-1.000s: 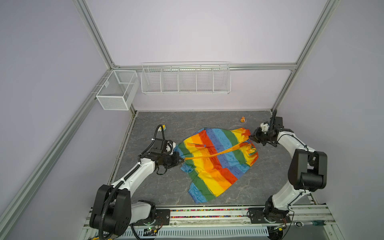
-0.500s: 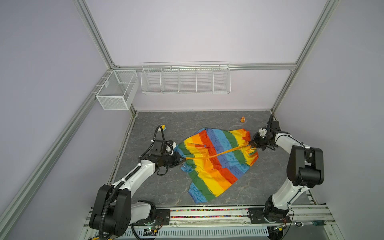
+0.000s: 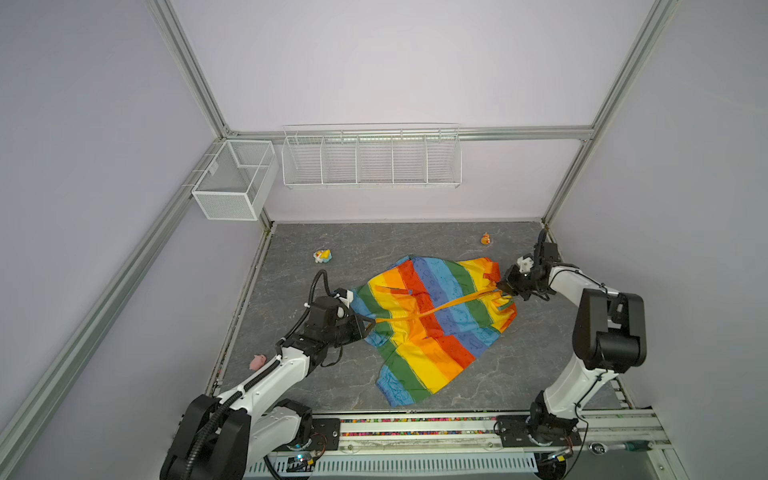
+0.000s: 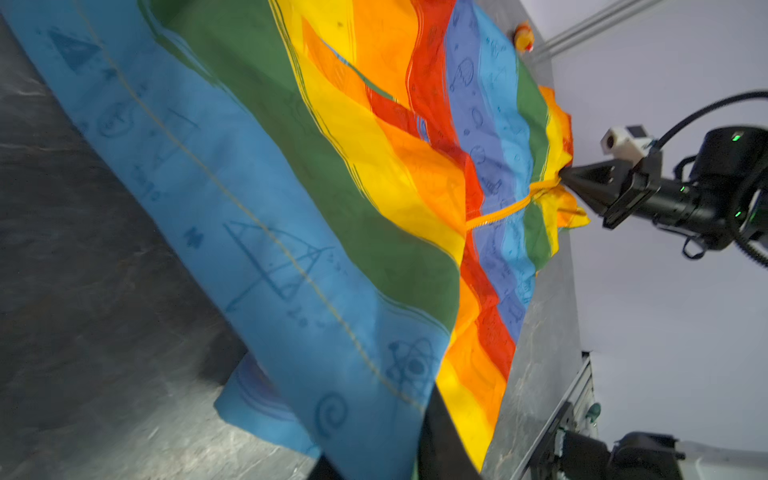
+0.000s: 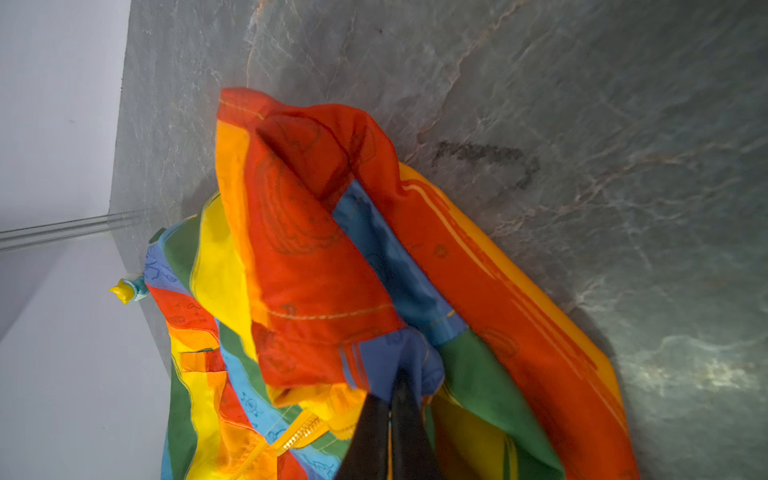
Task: Zip up the jacket
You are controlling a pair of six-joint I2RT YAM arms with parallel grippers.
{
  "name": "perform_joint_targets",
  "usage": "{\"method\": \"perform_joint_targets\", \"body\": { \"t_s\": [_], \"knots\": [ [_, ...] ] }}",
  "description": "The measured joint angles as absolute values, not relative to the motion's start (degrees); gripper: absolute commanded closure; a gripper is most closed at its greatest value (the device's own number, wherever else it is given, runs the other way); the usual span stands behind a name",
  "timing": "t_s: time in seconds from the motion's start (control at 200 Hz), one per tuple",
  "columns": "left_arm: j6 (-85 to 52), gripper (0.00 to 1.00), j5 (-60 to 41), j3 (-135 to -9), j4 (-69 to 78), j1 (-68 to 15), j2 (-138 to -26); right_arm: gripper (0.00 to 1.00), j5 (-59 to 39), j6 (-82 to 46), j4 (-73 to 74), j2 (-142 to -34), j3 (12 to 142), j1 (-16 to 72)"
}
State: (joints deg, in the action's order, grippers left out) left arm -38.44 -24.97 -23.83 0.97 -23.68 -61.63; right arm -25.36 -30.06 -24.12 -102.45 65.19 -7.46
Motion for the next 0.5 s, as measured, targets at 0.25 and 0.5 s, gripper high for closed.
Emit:
{"method": "perform_joint_targets", "body": {
  "t_s": [0.25, 0.5],
  "knots": [
    [-38.61, 1.0, -23.44, -23.2, 2.87, -23.75, -59.35, 0.8, -25.54, -30.44, -24.16, -102.45, 65.19, -7.9],
    [-37.69, 1.0, -27.44, -24.23, 2.15, -23.75, -59.59, 0.41, -22.61, -29.56, -25.96, -95.72, 64.79, -8.05]
  ]
}}
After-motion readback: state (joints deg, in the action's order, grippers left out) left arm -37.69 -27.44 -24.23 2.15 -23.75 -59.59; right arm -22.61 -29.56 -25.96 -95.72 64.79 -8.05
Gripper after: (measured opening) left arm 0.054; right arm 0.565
